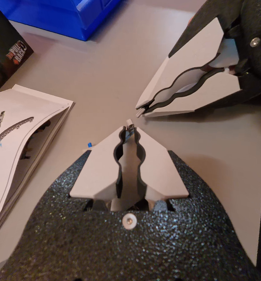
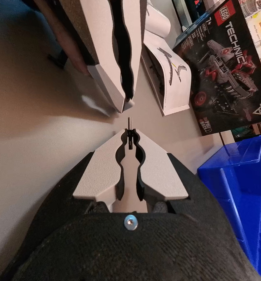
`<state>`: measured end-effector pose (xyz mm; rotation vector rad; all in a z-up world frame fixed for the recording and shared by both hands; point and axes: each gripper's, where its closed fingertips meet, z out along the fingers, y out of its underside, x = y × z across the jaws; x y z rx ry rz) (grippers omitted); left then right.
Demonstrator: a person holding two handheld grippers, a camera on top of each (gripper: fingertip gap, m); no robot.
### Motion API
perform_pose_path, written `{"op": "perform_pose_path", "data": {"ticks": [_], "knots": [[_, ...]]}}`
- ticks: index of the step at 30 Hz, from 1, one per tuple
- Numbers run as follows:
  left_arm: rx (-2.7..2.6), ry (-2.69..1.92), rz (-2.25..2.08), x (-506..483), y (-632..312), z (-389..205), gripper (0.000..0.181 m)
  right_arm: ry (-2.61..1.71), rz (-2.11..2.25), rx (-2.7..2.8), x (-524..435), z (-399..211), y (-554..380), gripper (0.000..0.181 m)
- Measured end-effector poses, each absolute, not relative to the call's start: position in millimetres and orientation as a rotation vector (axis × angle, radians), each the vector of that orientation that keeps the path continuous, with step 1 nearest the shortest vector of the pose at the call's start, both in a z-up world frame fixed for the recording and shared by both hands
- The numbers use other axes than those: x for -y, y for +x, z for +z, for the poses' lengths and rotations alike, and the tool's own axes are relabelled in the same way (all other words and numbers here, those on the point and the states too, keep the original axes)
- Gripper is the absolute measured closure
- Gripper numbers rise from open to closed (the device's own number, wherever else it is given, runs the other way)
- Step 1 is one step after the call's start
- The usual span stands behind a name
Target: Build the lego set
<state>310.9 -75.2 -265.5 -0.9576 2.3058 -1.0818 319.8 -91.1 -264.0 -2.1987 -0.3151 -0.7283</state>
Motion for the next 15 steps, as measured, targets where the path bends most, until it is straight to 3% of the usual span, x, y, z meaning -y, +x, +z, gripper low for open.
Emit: {"op": "perform_pose_path", "data": {"ticks": [15], "knots": [[-2.398,-0.227,-1.143,70.1,278.6,-249.9,0.176,-2.042,-0.742,0.469,76.5,-247.8,289.1,0.177]]}}
